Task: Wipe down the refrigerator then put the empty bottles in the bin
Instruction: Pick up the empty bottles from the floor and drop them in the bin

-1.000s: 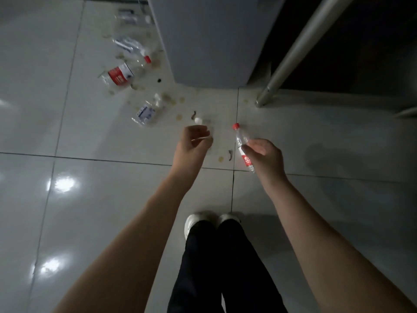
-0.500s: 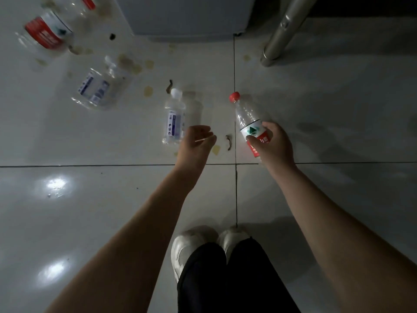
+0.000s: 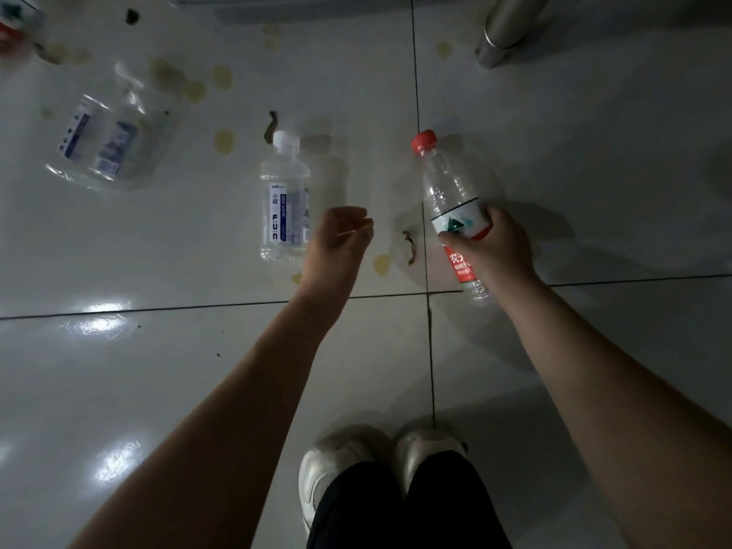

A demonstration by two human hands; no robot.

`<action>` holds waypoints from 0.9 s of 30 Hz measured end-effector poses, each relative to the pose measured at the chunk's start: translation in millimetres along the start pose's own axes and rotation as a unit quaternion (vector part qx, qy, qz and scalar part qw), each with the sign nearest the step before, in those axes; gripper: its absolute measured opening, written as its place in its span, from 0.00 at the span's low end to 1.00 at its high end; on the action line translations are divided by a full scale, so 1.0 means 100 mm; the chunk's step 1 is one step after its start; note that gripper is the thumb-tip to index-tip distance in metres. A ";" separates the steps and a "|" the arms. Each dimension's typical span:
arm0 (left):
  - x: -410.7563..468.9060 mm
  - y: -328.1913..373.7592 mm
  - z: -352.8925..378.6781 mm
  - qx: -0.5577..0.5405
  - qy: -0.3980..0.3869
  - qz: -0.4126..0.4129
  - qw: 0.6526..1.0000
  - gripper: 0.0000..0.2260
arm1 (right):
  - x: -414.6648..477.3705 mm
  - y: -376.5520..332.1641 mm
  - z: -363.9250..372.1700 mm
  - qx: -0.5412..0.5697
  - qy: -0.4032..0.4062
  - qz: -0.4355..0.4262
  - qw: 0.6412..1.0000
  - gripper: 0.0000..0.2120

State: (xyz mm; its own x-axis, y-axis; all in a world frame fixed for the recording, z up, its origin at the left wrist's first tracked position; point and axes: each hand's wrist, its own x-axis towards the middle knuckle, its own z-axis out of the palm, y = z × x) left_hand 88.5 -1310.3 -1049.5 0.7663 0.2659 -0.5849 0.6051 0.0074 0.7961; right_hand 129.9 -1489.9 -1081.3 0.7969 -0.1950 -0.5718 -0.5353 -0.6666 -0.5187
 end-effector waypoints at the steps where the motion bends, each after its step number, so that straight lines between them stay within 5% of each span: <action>1: 0.01 -0.01 -0.02 0.001 0.004 0.000 1.000 0.08 | 0.00 0.01 0.01 0.010 -0.005 0.000 1.000 0.33; 6: 0.07 -0.03 -0.10 0.021 0.034 0.003 0.999 0.08 | -0.08 -0.07 0.03 0.075 -0.025 -0.001 0.997 0.16; 11: 0.16 0.06 -0.28 0.063 0.120 0.047 0.990 0.03 | -0.24 -0.24 0.17 0.145 -0.066 0.021 0.987 0.20; 17: 0.41 0.02 -0.53 0.192 0.209 0.088 0.955 0.15 | -0.30 -0.45 0.30 0.195 -0.083 0.010 0.977 0.16; 23: 0.58 -0.10 -0.62 0.265 0.182 -0.035 0.946 0.33 | -0.30 -0.51 0.49 0.195 -0.055 0.028 0.979 0.22; 27: 0.69 -0.09 -0.60 0.288 0.126 -0.053 0.948 0.34 | -0.30 -0.49 0.57 0.207 -0.062 0.039 0.976 0.20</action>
State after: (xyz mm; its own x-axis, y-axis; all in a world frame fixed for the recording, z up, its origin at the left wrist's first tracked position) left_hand 122.6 -1234.0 -1088.0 0.6624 0.5156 -0.5435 0.7491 -0.4609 0.4758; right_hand 116.4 -1410.4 -1075.0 0.7235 -0.1279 -0.6783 -0.6800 -0.3007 -0.6687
